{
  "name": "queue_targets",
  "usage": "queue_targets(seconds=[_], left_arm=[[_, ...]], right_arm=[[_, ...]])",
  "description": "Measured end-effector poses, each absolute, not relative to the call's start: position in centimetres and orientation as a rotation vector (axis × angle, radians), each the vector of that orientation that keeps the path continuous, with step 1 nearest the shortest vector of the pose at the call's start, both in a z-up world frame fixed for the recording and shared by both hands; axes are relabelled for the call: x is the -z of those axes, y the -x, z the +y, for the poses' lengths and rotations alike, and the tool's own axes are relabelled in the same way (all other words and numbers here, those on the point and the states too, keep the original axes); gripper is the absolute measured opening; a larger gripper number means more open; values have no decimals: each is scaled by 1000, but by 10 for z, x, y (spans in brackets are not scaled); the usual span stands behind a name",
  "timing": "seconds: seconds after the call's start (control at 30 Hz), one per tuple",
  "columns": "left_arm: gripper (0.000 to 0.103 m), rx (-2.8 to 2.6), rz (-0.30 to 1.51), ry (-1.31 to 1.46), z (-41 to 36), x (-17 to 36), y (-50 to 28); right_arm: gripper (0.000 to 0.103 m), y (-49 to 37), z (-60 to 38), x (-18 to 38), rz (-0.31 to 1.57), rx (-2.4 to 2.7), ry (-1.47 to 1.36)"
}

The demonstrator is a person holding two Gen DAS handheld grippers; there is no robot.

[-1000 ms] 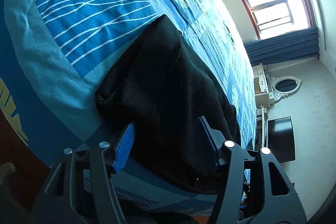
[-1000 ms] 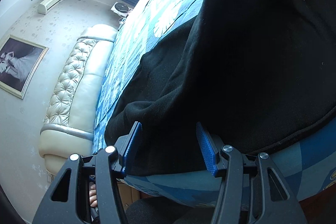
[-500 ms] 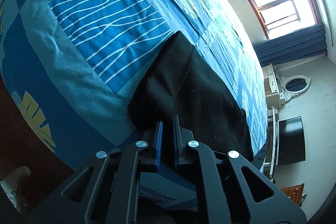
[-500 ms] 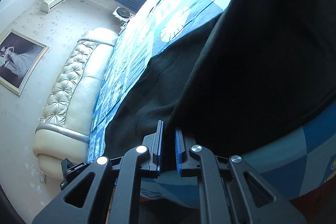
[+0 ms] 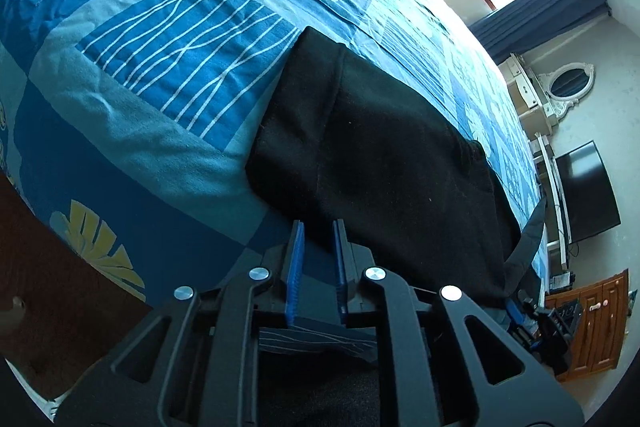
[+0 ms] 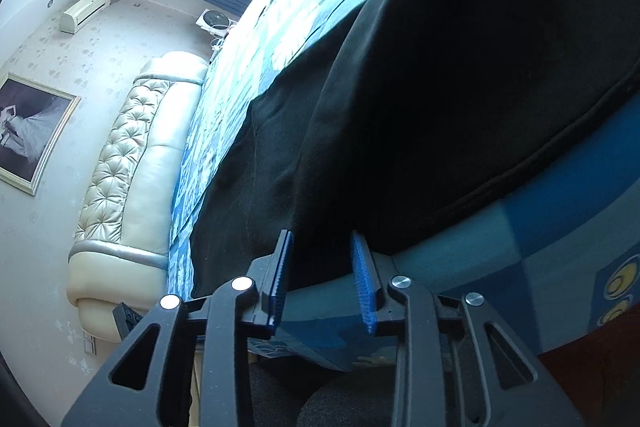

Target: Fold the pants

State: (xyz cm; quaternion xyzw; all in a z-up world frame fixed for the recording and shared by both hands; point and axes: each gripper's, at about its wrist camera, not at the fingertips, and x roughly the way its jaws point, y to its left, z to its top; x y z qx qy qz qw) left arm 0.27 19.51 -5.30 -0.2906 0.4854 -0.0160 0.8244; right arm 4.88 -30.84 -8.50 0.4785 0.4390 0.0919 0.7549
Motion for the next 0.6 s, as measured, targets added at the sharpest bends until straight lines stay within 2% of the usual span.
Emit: queue_targets(seconds=[0.1,0.23,0.27,0.3,0.4,0.43,0.6], left_arm=[[35,43,1007,493,179,37,-4],[53,41,944,374,164,20,-25],[53,45,941,385,162,21,-35],[53,44,947,402,161,24,-46],[53,31,976,474,163,40,-69],[53,28,990,498,164,46,-74],[58,12,999,510,161,56,-75]], right_arm=[[45,-50,-365,75,878,-79,-1068],[46,-76,-435,53,810,111,-1014],[47,-90,-447,46,803,137,-987],[53,-111,-456,40,828,148,-949],[55,-177,-476,28,871,206,-817],[61,-202,-481,29,903,225,-772],[61,-295,-500,61,1047,393,-645]])
